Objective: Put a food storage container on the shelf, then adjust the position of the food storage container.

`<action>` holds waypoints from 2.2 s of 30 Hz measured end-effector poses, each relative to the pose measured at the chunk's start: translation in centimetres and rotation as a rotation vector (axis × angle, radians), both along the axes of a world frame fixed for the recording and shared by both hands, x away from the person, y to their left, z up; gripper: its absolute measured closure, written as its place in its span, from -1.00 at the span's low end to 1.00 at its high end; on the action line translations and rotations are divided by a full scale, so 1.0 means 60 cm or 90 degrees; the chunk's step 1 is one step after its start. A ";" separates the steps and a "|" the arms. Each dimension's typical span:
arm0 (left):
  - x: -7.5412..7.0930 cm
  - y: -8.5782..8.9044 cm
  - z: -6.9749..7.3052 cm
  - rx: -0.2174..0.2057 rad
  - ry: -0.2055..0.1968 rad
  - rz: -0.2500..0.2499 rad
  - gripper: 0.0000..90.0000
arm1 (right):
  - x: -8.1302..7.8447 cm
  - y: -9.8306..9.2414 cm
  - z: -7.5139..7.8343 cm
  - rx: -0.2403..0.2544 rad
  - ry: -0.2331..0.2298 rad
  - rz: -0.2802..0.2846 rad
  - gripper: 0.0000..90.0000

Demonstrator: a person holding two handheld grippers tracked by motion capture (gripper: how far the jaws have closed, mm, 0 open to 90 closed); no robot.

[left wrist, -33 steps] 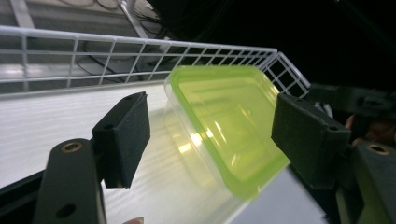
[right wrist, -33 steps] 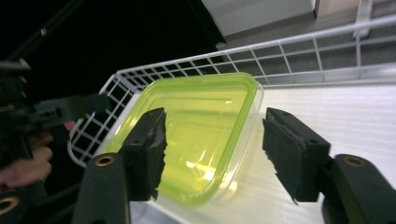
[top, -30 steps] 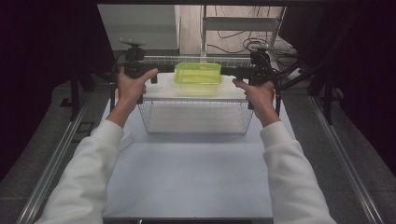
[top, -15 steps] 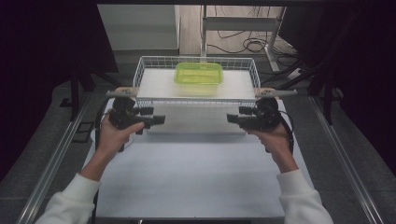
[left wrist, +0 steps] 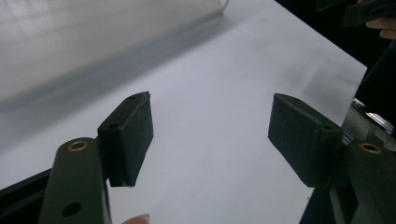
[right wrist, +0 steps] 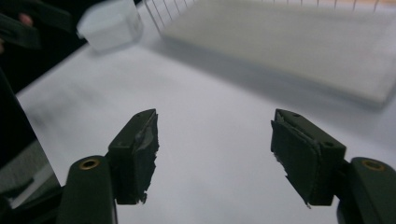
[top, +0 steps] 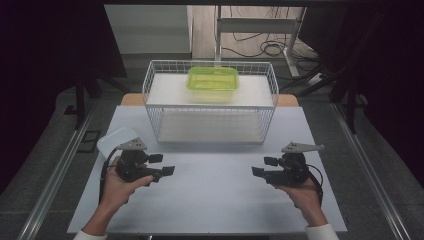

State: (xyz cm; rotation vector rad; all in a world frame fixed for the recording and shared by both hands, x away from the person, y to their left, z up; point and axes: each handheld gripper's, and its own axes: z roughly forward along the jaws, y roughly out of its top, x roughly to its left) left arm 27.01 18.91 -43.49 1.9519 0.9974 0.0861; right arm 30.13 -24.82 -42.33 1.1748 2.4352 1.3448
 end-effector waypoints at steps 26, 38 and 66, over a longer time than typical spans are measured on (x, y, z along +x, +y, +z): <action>0.002 0.000 -0.031 0.044 0.028 0.023 -0.32 | -0.003 0.008 -0.029 -0.016 0.020 -0.007 -0.31; 0.008 0.059 0.002 0.053 0.015 0.060 -0.28 | -0.004 0.004 -0.034 -0.014 0.036 -0.020 -0.32; 0.208 0.250 -0.001 0.200 0.077 0.190 0.93 | -0.002 0.013 -0.051 -0.016 0.051 -0.026 -0.32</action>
